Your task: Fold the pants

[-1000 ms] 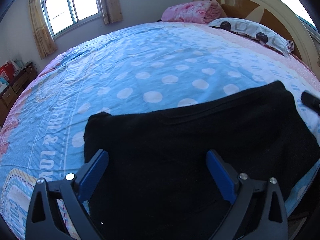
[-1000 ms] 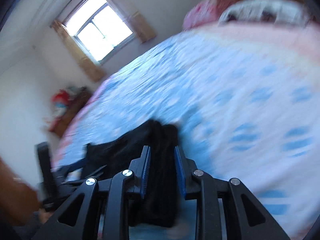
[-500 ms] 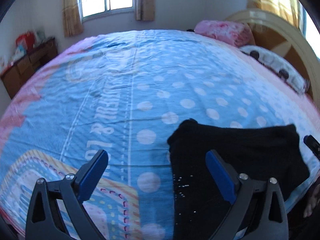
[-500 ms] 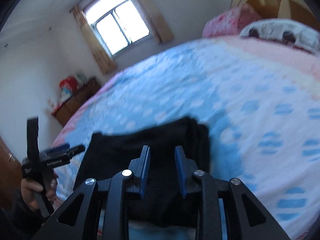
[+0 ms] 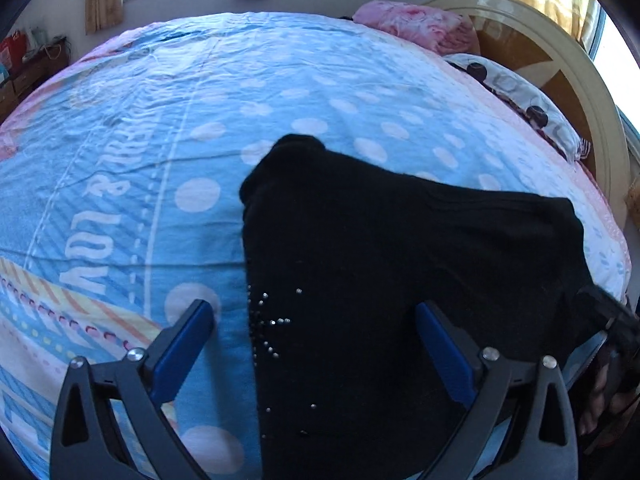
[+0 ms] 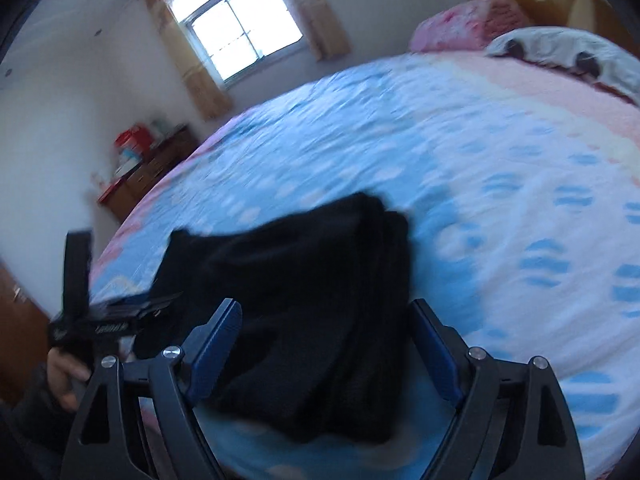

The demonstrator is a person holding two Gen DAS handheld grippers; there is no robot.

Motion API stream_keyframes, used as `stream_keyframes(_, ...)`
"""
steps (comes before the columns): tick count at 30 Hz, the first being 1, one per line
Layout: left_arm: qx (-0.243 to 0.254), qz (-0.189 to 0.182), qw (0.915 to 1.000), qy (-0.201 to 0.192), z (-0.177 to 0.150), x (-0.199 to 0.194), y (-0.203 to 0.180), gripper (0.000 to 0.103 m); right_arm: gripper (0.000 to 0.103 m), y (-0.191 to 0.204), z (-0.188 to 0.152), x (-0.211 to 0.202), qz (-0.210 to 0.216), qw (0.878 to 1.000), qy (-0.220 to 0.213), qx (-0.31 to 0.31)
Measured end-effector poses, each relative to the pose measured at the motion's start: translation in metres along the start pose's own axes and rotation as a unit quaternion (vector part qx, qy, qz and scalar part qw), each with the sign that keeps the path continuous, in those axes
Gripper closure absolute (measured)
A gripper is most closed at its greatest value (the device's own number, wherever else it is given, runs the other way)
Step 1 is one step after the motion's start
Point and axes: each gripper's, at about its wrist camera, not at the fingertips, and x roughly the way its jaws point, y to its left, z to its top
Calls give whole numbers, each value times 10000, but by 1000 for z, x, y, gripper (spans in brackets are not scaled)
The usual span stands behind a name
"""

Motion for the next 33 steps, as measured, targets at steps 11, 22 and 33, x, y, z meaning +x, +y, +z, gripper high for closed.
stream_keyframes(11,-250,-959,9951,-35,0,-11,5,69,22,-22,-2,-5,1038,9926,29,627)
stream_keyframes(22,-441,-1148,9922,-225,8,-25,10,76,75,6,7,-9,521,9986,29,76)
stream_keyframes(33,-1142,-139,9829,-1439,50,-101,129,76,75,132,105,42,1519,9816,43,-1153)
